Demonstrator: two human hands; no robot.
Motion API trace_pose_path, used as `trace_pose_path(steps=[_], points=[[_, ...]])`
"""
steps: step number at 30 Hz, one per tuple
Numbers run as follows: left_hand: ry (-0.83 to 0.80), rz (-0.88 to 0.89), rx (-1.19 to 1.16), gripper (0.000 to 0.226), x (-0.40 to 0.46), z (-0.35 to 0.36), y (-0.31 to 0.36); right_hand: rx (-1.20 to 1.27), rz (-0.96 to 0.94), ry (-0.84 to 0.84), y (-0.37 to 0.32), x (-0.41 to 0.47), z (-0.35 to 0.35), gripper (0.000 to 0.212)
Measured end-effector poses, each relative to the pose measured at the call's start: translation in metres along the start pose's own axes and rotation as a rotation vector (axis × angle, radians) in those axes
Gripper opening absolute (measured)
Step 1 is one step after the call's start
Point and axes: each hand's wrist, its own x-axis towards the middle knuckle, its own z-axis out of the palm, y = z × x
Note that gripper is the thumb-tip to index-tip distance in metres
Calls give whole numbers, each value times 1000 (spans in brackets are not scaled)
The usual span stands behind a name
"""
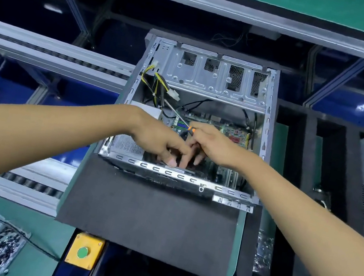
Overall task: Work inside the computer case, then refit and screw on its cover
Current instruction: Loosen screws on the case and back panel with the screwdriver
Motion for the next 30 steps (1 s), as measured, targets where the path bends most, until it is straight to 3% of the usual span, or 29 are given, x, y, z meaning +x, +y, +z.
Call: trace_pose_path(steps=[6,12,15,21,30], points=[[203,-46,102,16,-6,18,-1,-15,127,57,5,-14,25,27],[421,-8,152,11,-12,45,-8,-142,12,203,5,-30,41,35],[522,-21,221,21,-15,57,-12,-63,-26,238,5,-36,45,47],[703,0,186,30,-12,68,-26,-111,-73,266,4,-39,49,47],[782,60,127,28,-1,67,-40,-112,-119,262,18,-31,40,50]])
